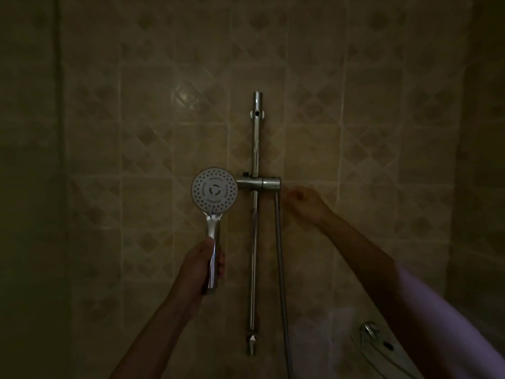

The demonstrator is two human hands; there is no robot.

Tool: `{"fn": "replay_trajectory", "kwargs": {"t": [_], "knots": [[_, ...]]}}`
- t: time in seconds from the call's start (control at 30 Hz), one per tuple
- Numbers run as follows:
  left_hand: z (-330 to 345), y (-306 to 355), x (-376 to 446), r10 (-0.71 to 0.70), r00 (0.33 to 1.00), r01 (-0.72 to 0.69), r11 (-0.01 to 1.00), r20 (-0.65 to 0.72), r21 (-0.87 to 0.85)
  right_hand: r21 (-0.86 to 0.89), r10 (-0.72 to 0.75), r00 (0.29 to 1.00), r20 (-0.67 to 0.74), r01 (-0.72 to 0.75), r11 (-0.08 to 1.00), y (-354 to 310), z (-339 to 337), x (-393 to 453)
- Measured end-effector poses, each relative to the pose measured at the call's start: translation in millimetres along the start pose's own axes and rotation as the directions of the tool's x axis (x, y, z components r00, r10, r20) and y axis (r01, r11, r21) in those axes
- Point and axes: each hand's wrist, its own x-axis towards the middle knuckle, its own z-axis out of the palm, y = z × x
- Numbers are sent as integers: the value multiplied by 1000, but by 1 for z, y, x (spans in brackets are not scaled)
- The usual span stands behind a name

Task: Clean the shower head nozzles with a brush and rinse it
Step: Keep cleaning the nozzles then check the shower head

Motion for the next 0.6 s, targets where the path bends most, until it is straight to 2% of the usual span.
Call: {"fn": "replay_trajectory", "kwargs": {"t": [0.1,0.2,0.37,0.47,0.6], "knots": [[-3,12,5,33,999,-32,999,-28,38,114,59,994,88,-69,991,-6,16,6],[-4,15,4,43,998,-41,997,-43,62,140,136,988,72,-145,979,-5,25,4],[-11,17,-4,-8,1000,8,1000,-19,-2,359,210,974,-89,-165,918,-3,26,1],[-14,17,-12,-31,999,32,999,16,-39,348,208,967,-146,-147,926,-2,28,3],[-16,22,-20,-46,999,45,998,-14,-51,391,237,946,-222,-137,910,-1,29,8]]}}
